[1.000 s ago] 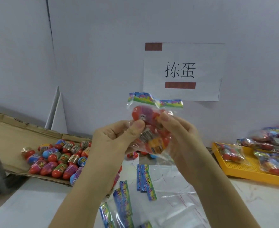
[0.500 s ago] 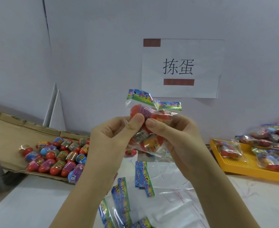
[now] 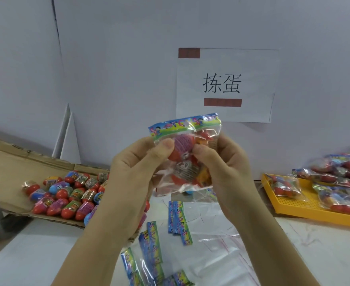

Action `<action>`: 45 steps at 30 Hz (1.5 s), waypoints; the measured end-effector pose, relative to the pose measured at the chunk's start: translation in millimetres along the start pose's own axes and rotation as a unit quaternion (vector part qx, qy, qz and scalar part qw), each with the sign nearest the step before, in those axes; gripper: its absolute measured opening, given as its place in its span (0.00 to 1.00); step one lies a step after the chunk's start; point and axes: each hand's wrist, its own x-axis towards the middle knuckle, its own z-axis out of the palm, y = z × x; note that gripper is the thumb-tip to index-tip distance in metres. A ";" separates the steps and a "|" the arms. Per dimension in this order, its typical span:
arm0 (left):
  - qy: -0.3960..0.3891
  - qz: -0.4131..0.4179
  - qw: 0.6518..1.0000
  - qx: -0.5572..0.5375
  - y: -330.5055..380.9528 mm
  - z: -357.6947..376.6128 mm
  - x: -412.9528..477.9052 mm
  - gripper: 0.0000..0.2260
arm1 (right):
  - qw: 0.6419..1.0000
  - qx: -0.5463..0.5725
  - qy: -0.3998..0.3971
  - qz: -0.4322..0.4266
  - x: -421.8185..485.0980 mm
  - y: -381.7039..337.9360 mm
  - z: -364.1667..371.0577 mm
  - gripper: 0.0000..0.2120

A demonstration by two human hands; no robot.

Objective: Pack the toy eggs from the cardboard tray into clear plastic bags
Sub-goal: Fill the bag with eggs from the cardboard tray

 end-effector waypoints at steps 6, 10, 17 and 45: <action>-0.034 0.004 0.999 0.034 0.6 -2.4 0.6 0.16 | 0.994 -0.082 0.010 -0.066 -4.1 -1.5 2.8 0.06; -0.009 0.010 0.997 0.080 4.7 -8.5 2.1 0.17 | 0.991 -0.107 -0.006 -0.082 -5.4 3.5 5.4 0.05; 0.098 0.094 0.977 0.163 11.1 -12.0 2.1 0.14 | 0.992 -0.074 -0.104 0.006 -3.3 -2.3 -1.3 0.20; 0.064 -0.030 0.997 0.038 9.4 -19.2 8.9 0.10 | 0.988 0.015 -0.047 0.149 3.0 -3.2 -5.7 0.20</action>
